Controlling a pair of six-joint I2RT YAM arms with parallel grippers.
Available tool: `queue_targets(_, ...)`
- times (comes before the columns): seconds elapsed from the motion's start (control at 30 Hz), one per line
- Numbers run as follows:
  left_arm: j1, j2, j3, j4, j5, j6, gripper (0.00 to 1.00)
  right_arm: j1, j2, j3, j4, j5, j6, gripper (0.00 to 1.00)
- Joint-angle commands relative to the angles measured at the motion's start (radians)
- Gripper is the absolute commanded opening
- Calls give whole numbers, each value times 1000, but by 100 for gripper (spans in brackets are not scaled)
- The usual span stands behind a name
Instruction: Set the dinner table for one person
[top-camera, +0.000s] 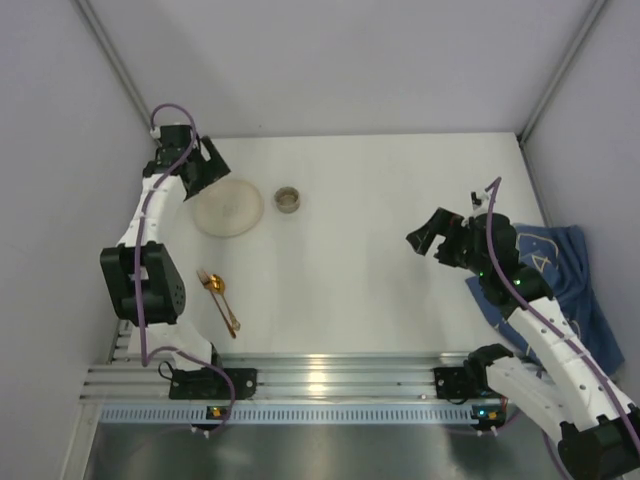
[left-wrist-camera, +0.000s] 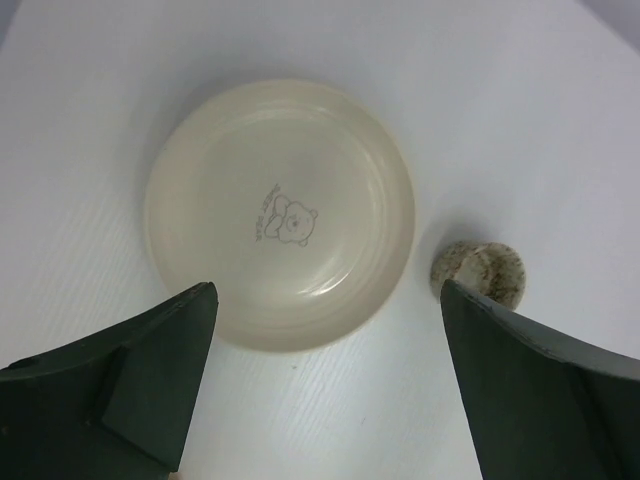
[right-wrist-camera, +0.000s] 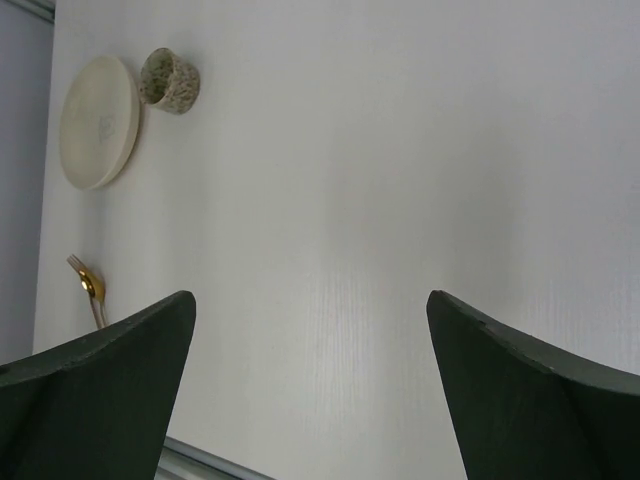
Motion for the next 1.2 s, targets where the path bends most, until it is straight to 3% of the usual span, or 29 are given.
queue_targets(0.0, 9, -57, 159, 30, 8, -15, 99, -1, -7, 17, -15, 26, -27, 100)
queue_targets(0.07, 17, -46, 202, 17, 37, -29, 98, -1, -1, 25, -15, 35, -44, 100)
queue_targets(0.23, 69, -49, 81, 227, 406, -164, 99, -3, 62, 65, -45, -10, -45, 100)
queue_targets(0.27, 67, -46, 72, 225, 406, -166, 99, -4, 79, 79, -56, -39, -56, 100)
queue_targets(0.43, 11, -100, 18, 176, 221, -89, 99, -21, 253, 230, -172, -34, -149, 100)
queue_targets(0.57, -151, -77, 98, 16, -21, 24, 98, -145, 460, 387, -335, 39, -174, 100)
queue_targets(0.67, -248, -80, 75, 5, -40, 58, 99, -260, 606, 481, -459, 192, -133, 100)
queue_targets(0.87, -353, -129, -94, 64, 32, 21, 98, -447, 703, 424, -432, 190, -145, 100)
queue_targets(1.17, -393, -160, -157, 30, 34, 63, 96, -529, 872, 401, -432, 243, -107, 100)
